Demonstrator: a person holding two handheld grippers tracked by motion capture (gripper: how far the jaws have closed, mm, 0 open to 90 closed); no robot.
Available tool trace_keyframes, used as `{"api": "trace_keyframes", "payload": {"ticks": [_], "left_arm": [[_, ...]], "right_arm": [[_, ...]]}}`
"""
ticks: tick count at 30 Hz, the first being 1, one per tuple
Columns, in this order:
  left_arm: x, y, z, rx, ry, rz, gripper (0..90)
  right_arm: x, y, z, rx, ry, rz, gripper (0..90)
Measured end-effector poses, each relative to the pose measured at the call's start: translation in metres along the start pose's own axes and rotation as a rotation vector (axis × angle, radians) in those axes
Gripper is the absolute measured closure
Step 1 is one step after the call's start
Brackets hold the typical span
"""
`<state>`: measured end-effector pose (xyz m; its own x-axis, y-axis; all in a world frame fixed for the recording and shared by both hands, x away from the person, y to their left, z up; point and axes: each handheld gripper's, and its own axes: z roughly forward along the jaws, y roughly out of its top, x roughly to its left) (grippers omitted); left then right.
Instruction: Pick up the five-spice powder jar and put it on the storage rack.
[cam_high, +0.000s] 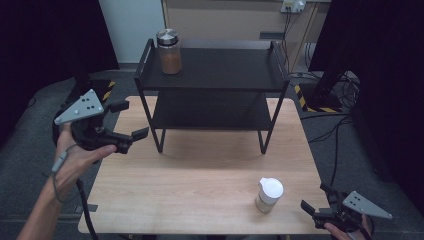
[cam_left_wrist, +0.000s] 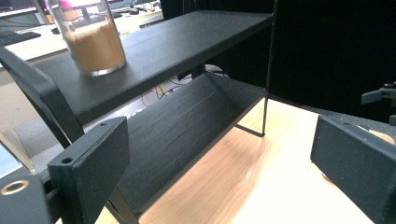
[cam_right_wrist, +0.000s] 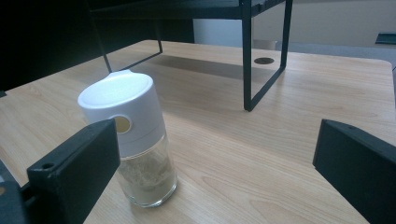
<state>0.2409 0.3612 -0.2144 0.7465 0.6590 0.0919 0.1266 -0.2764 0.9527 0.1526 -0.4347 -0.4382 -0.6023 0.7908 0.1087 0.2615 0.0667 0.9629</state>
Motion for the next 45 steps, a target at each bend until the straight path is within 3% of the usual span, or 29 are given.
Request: {"api": "trace_keyframes", "payload": {"ticks": [10, 16, 19, 21, 29, 32, 36, 45], "left_arm": [[-0.011, -0.05, -0.005, -0.009, 0.053, -0.053, 3.9], [-0.021, -0.083, -0.004, -0.013, 0.11, -0.092, 4.5], [-0.027, -0.095, -0.001, 0.008, 0.147, -0.098, 4.3], [-0.029, -0.107, -0.001, -0.009, 0.153, -0.13, 4.3], [-0.041, -0.143, -0.002, -0.05, 0.21, -0.18, 4.1], [-0.045, -0.152, -0.001, -0.039, 0.231, -0.173, 4.1], [-0.051, -0.166, 0.001, -0.042, 0.238, -0.181, 5.5], [-0.057, -0.185, 0.009, 0.01, 0.223, -0.219, 5.4]], "right_arm": [[0.0, 0.0, -0.001, -0.002, 0.0, -0.003, 1.0], [0.0, 0.0, -0.001, -0.003, 0.0, -0.004, 1.0], [0.0, 0.0, -0.001, -0.003, 0.001, -0.004, 1.0], [0.0, 0.0, -0.001, -0.002, 0.001, -0.004, 1.1], [0.0, 0.0, -0.001, -0.002, 0.0, -0.004, 1.0], [0.0, -0.001, -0.001, -0.004, -0.001, -0.001, 1.0], [0.001, -0.001, -0.001, -0.004, -0.001, -0.004, 1.0], [0.001, 0.0, 0.0, -0.002, 0.002, -0.004, 1.0]]}}
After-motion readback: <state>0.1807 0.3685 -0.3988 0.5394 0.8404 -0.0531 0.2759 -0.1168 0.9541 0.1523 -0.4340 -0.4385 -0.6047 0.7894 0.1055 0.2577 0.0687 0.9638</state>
